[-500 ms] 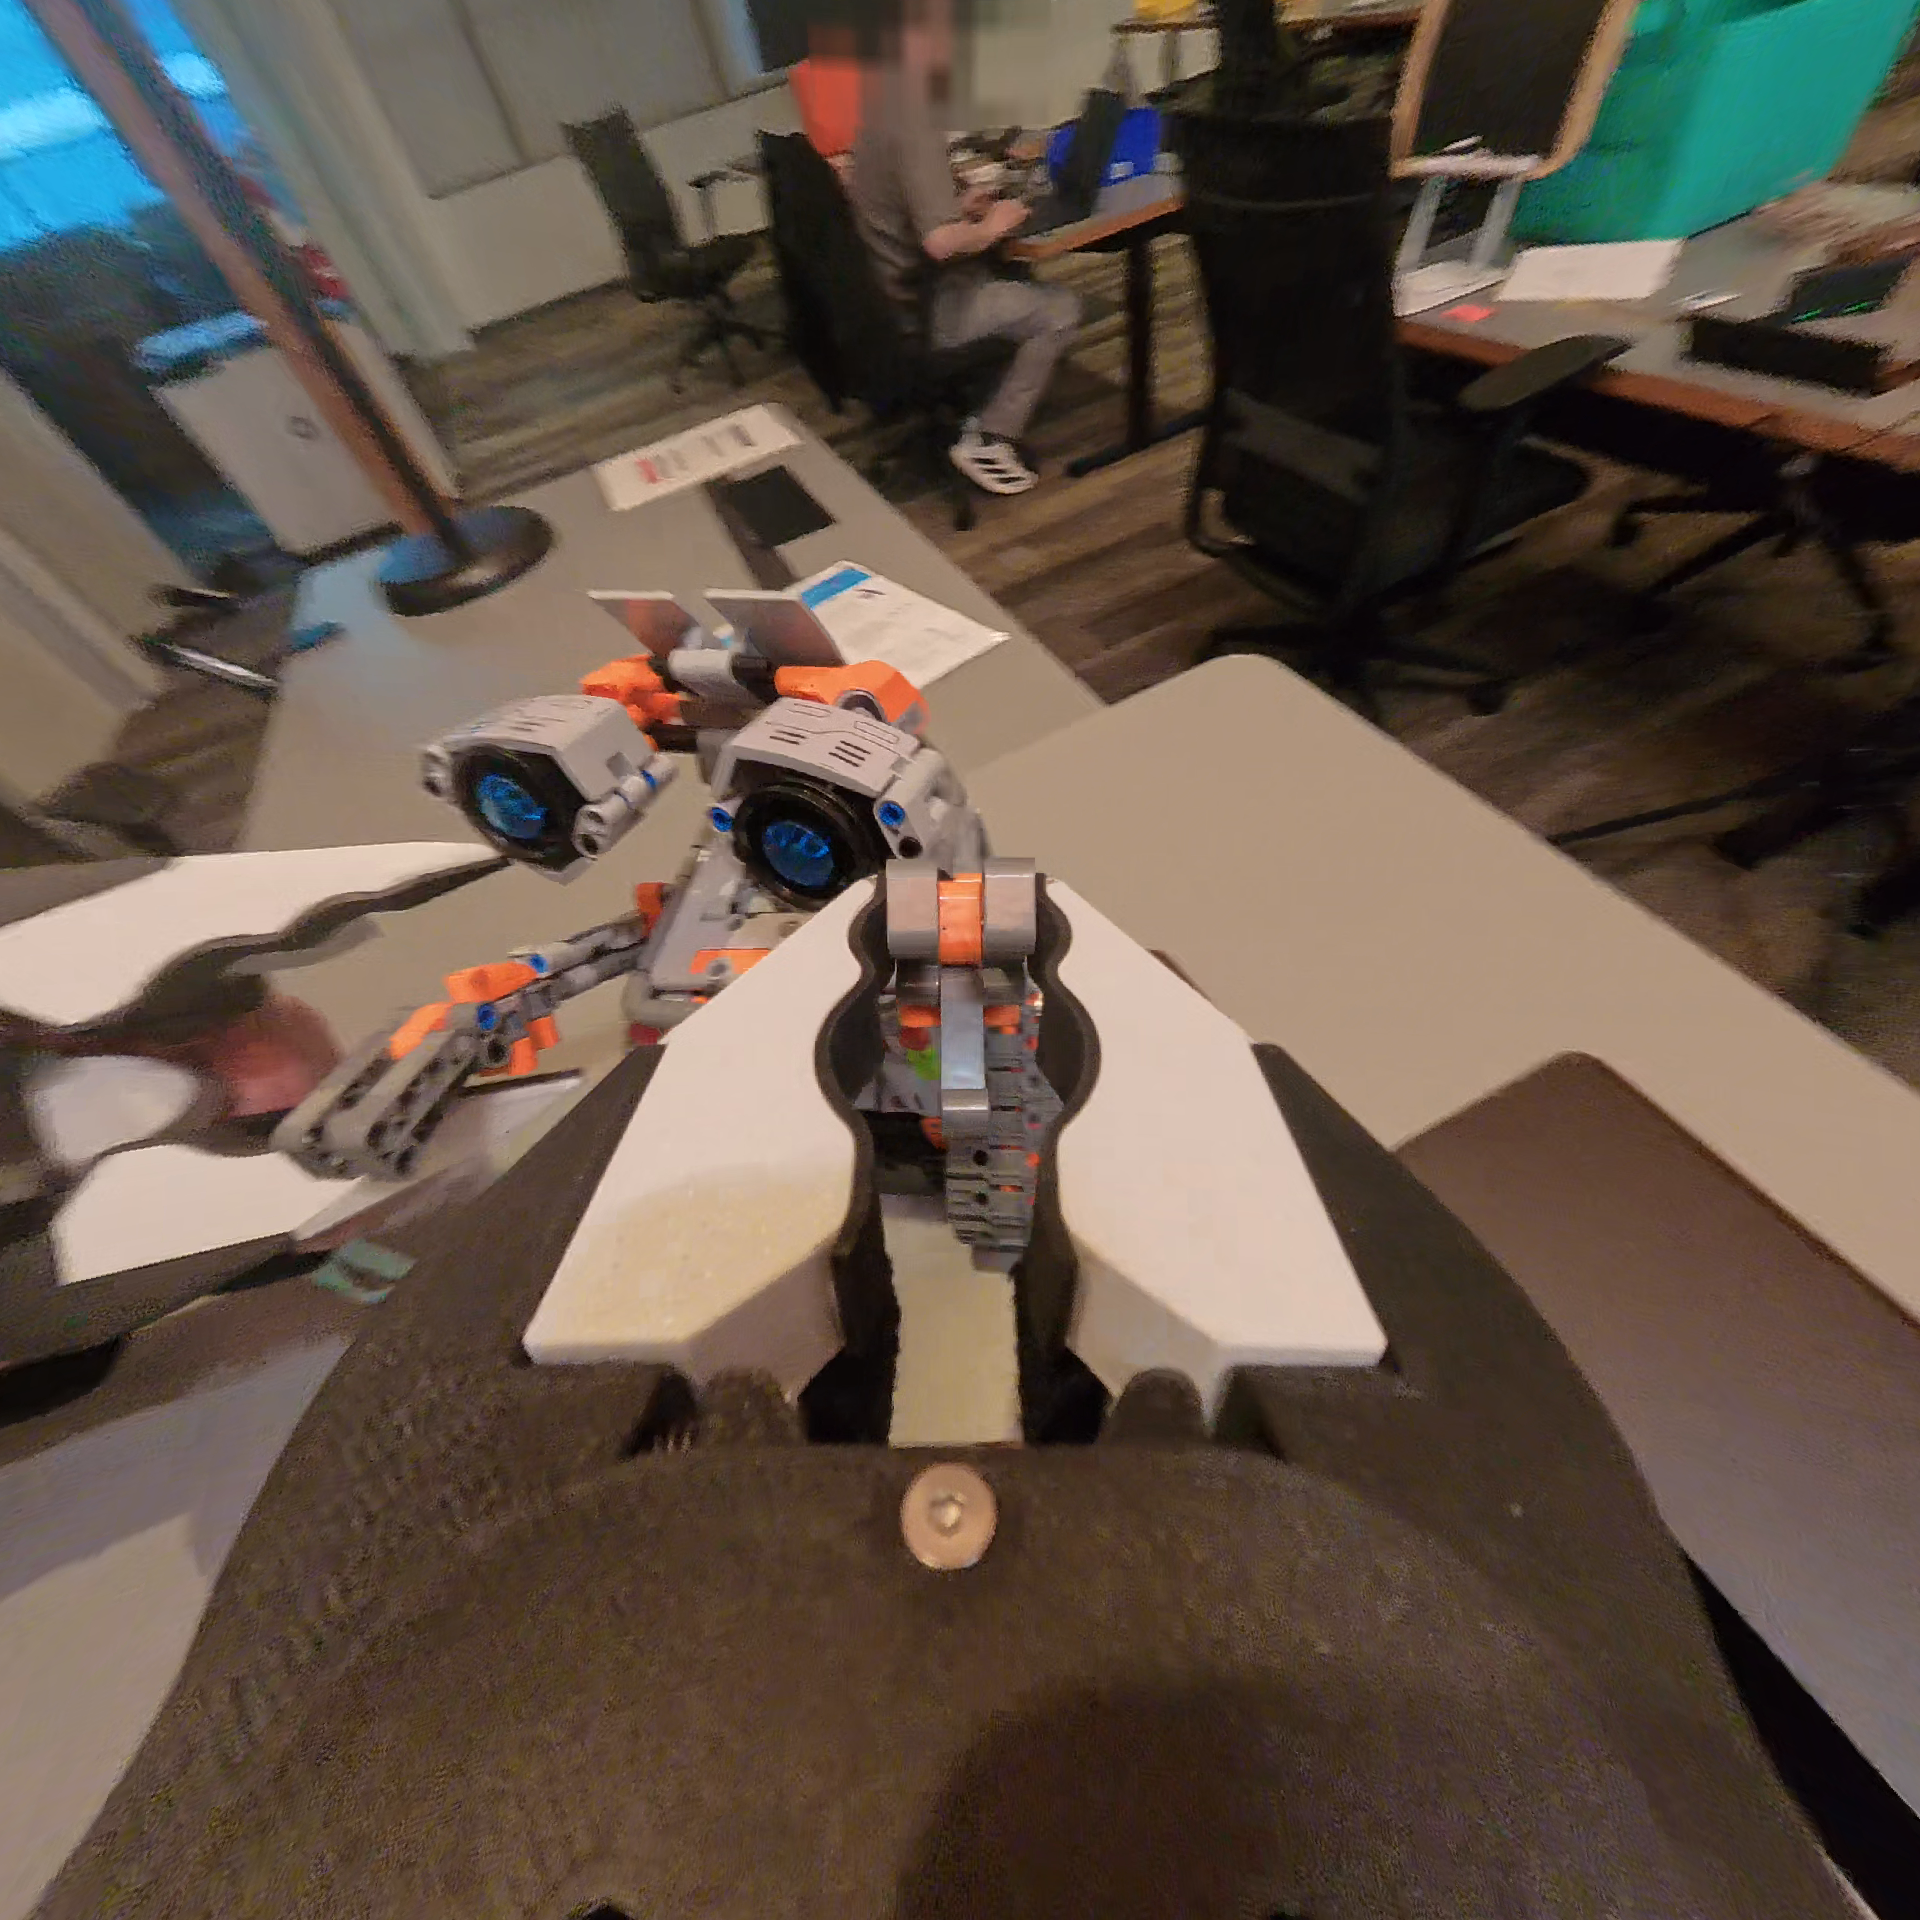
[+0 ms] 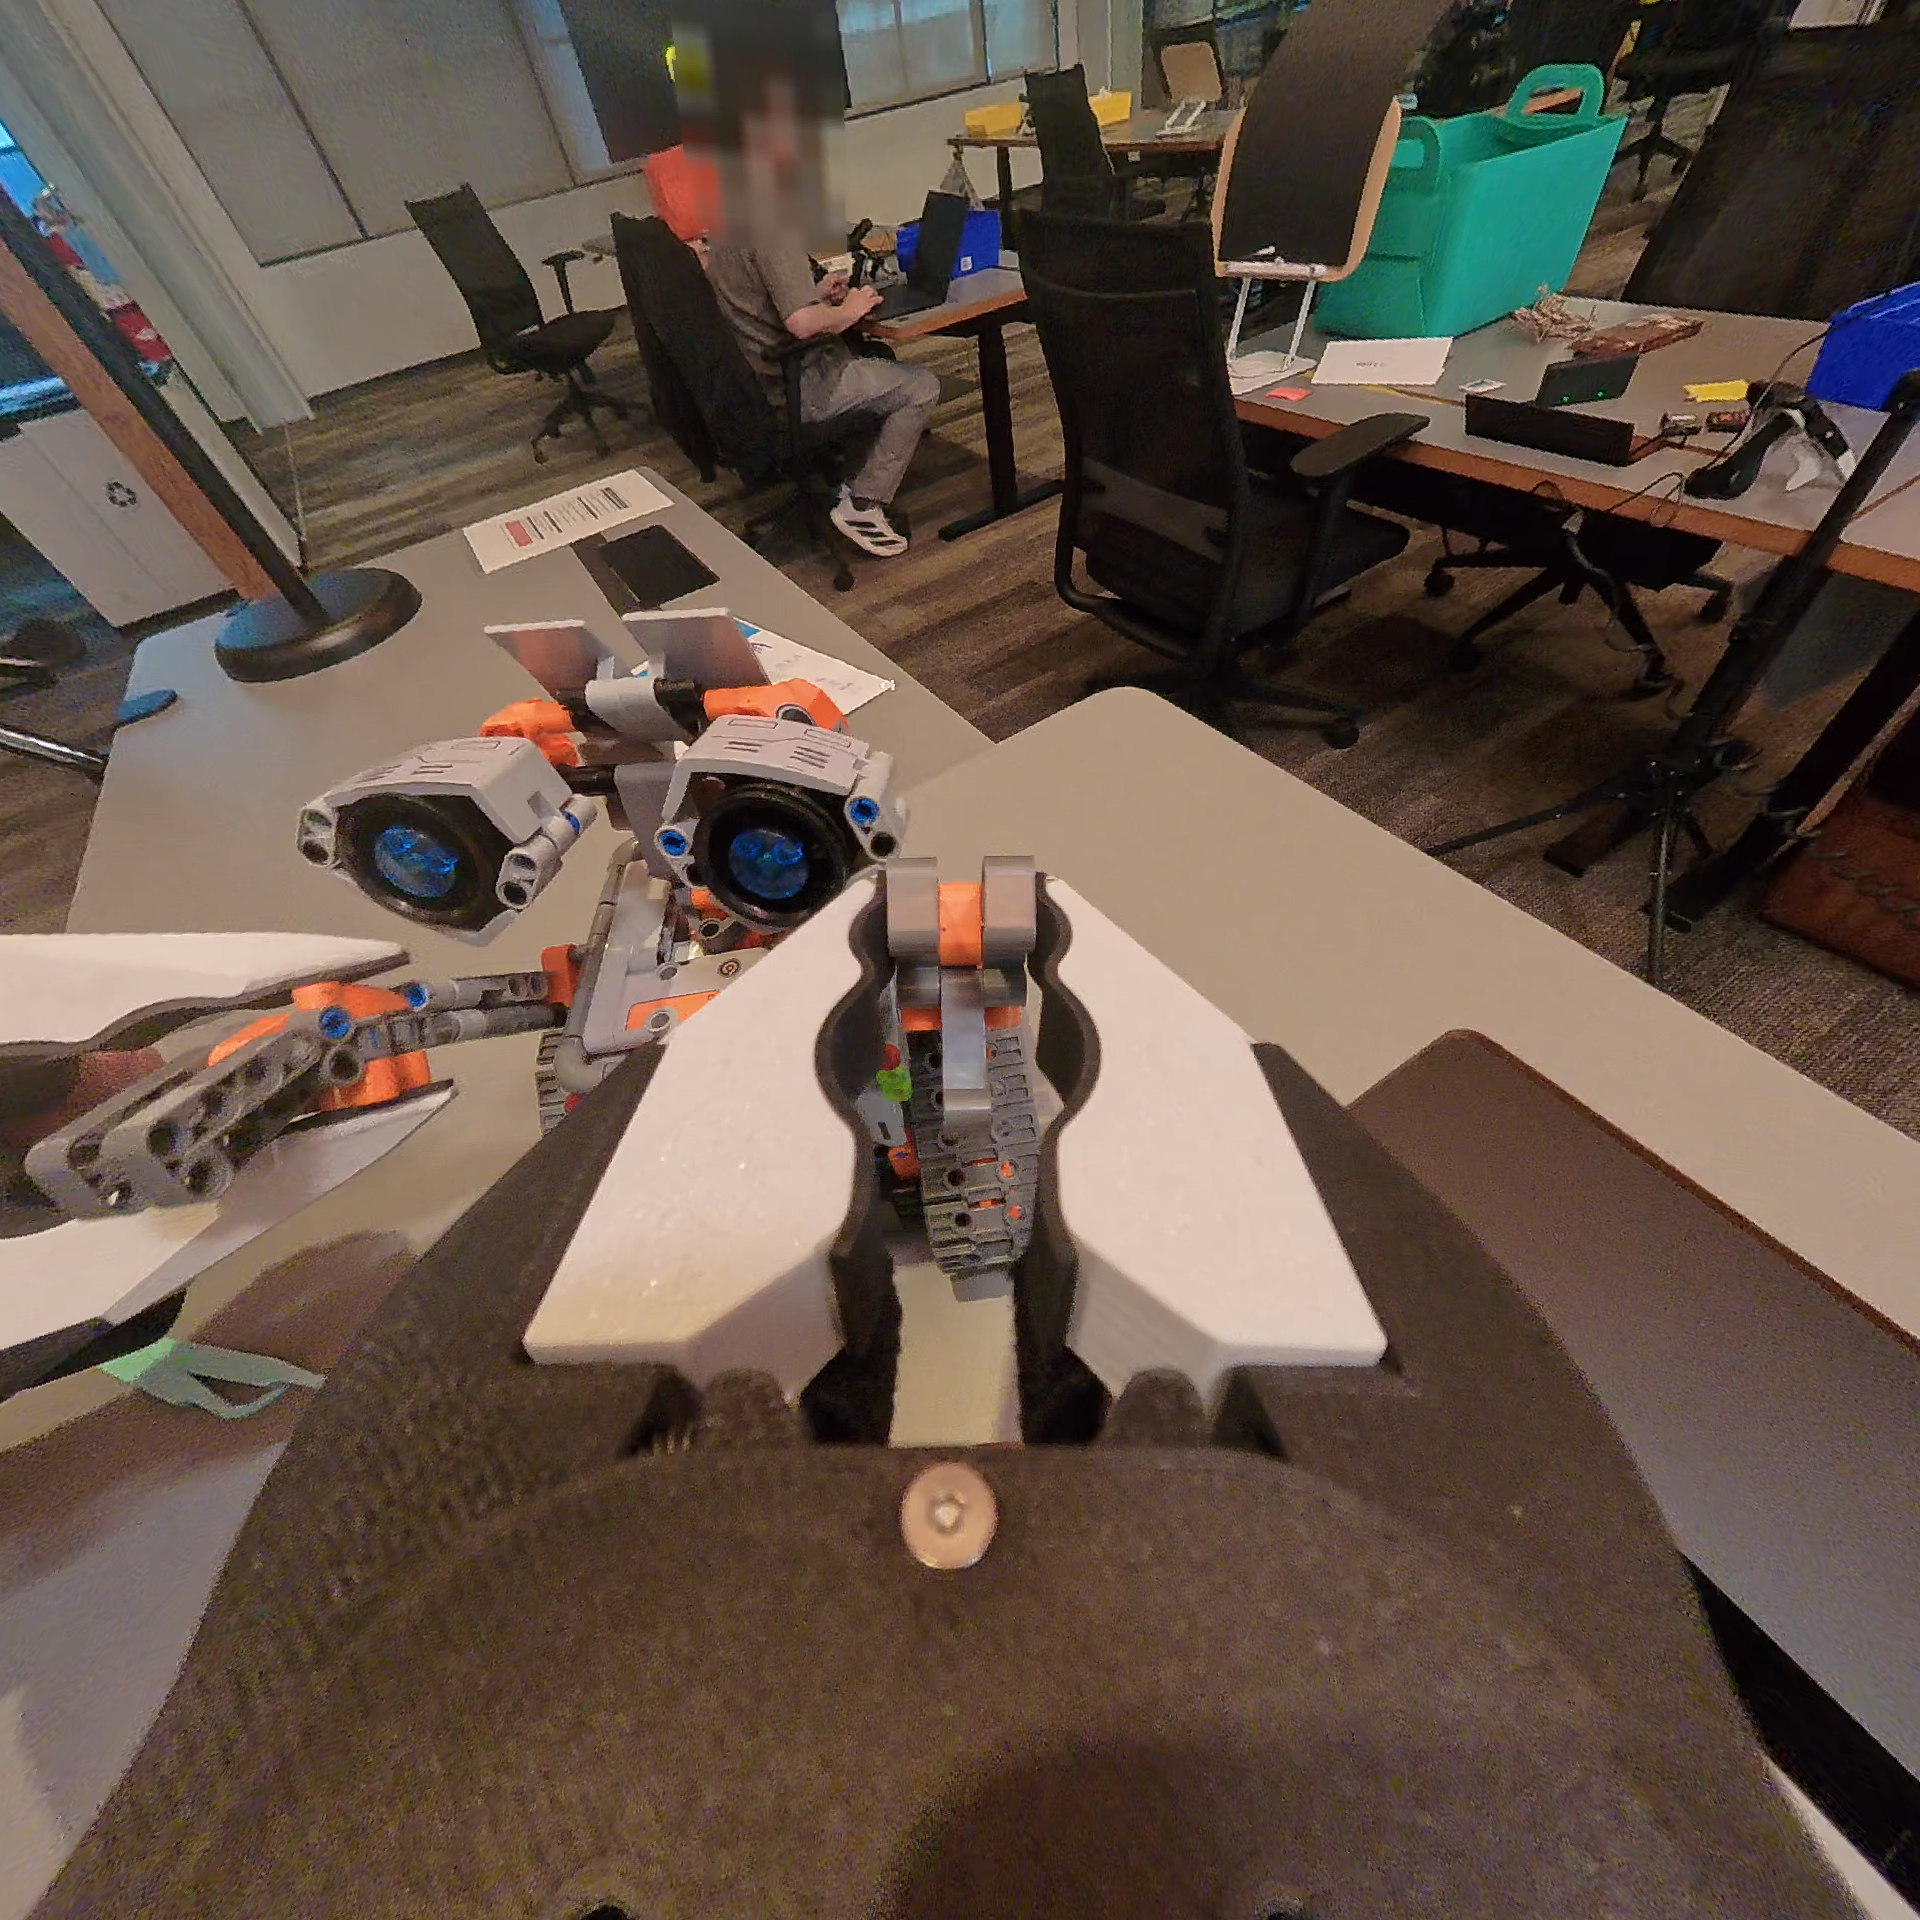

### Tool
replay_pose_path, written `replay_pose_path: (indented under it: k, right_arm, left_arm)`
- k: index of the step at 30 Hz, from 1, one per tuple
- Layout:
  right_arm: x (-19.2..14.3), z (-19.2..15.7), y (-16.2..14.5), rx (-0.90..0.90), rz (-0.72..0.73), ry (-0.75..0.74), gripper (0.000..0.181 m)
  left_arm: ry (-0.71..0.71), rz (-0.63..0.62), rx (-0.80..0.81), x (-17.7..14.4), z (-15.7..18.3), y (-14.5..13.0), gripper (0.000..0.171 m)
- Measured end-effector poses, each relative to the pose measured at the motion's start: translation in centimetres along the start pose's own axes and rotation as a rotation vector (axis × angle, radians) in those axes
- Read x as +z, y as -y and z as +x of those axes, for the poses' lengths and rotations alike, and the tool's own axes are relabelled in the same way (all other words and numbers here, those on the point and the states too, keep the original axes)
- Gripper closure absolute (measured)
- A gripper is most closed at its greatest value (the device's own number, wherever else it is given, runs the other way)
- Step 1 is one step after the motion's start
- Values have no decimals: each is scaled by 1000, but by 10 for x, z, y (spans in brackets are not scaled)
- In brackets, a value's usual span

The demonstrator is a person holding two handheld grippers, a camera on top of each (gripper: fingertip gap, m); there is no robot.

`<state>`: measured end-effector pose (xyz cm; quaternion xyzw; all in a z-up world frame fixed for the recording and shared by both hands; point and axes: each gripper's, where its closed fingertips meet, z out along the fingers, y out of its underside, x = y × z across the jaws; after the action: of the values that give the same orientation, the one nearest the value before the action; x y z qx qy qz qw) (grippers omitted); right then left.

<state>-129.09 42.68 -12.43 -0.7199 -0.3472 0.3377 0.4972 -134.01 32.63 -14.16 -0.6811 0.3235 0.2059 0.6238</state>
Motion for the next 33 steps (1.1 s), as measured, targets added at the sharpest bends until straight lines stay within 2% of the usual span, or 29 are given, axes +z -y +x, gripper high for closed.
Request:
replay_pose_path:
  k: [8, 12, 19, 22, 25, 28, 33]
  right_arm:
    - [2, -4, 1, 18, -10, 67, 157]
    - [-5, -3, -1, 37, -16, 100, 142]
    - [-17, -8, -14, 12, -34, 123, 140]
    - [-16, -12, -21, 2, -51, 121, 142]
    - [-9, -11, -22, -14, -72, 94, 158]
    - [-5, -9, -10, 14, -56, 94, 159]
    - [9, -8, 12, 39, -124, 128, 159]
  left_arm:
    - [-2, -13, -21, 3, -1, -3, 145]
    - [2, -16, -31, 3, -1, -3, 133]
    - [0, 15, 9, -2, 6, 6, 136]
    - [-4, 21, 35, -1, 9, 10, 143]
    - [-5, 19, 42, 2, 9, 12, 146]
    - [-11, 17, 44, 3, 7, 12, 149]
    - [-37, 13, 63, 3, 7, 12, 150]
